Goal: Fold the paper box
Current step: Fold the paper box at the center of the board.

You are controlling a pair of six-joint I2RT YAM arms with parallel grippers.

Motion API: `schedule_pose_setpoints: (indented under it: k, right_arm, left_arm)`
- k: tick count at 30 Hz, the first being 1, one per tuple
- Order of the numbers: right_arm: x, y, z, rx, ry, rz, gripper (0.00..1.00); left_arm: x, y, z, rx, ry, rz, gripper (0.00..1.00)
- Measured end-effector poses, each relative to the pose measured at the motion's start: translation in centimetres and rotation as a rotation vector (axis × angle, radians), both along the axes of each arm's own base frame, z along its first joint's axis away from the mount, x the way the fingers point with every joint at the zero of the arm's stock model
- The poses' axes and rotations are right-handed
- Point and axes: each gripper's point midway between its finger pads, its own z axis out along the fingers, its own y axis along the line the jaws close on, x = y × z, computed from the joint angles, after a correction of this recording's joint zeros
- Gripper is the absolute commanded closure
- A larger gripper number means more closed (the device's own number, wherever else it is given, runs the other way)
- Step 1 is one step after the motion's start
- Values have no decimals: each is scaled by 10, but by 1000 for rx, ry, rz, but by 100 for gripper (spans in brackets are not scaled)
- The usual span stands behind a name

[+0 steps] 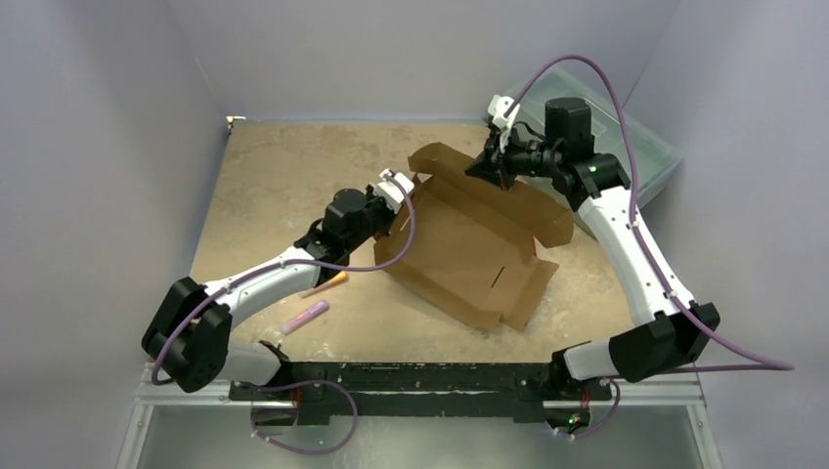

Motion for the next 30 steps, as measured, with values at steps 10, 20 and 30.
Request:
schedule_pose_setpoints:
  k: [10, 20, 30]
  right_arm:
    - [-2, 5, -14, -63, -31, 60, 100]
    - [-9, 4, -33, -110, -20, 98, 100]
    - [-2, 9, -28, -161, -66, 148, 100]
  left_arm:
    - [-3, 6, -15, -6, -5, 6, 100]
    - [-23, 12, -51, -19, 63, -23, 100]
    - [-35, 5, -35, -50, 18, -108, 100]
